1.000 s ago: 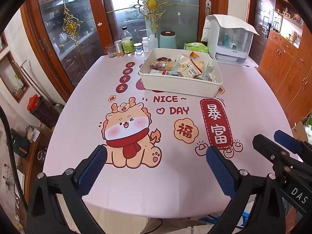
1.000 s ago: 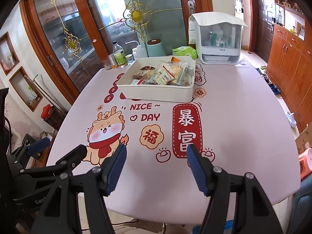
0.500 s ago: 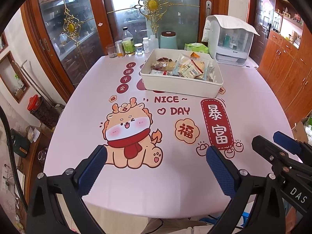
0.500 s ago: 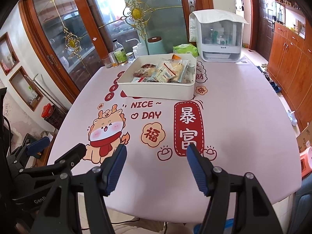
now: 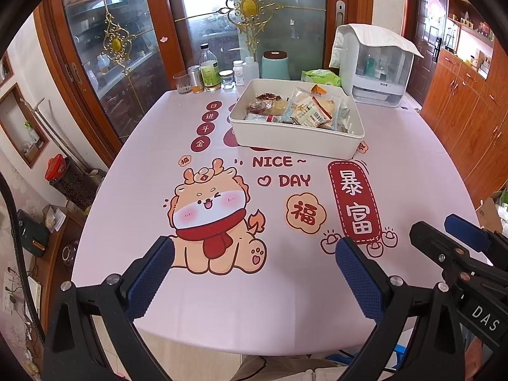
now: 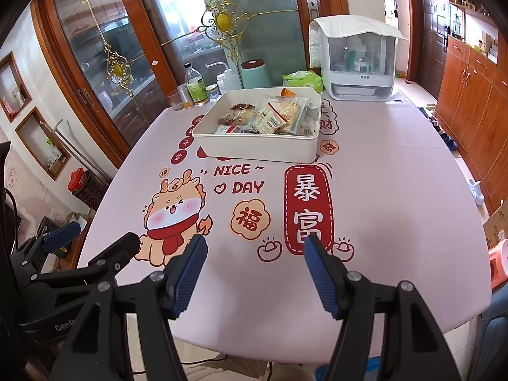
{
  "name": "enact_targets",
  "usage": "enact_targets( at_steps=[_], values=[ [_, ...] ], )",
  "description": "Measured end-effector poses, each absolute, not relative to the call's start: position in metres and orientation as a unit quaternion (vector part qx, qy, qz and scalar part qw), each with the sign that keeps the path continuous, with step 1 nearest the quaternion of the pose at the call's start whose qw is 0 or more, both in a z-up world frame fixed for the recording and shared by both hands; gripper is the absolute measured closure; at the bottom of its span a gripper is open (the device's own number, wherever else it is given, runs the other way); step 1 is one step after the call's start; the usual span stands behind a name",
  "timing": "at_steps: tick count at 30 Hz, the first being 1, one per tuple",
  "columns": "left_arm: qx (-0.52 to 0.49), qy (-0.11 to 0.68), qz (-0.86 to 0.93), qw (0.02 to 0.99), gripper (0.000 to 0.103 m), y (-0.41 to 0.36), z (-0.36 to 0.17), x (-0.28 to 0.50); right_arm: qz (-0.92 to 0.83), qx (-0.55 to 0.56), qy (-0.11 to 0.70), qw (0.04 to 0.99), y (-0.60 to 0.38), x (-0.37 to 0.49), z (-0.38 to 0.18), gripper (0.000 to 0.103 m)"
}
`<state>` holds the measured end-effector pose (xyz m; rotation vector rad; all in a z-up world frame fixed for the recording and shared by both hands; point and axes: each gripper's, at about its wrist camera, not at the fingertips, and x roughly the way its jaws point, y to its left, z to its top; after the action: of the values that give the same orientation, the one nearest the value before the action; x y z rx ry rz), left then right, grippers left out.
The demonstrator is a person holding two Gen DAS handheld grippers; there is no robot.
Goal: Organize snacks
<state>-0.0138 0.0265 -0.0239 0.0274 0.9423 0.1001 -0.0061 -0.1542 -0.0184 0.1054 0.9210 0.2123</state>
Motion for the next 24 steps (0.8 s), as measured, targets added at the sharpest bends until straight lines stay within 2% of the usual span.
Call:
enact_targets(
  at_steps=[24],
  values=[
    [0.016,0.462,0.045,0.886,0.002,0.0226,-0.0266,-0.0141,0.102,0.058,0.451,0.885,-0.1615,-0.0049,-0.0245,0.038]
  ],
)
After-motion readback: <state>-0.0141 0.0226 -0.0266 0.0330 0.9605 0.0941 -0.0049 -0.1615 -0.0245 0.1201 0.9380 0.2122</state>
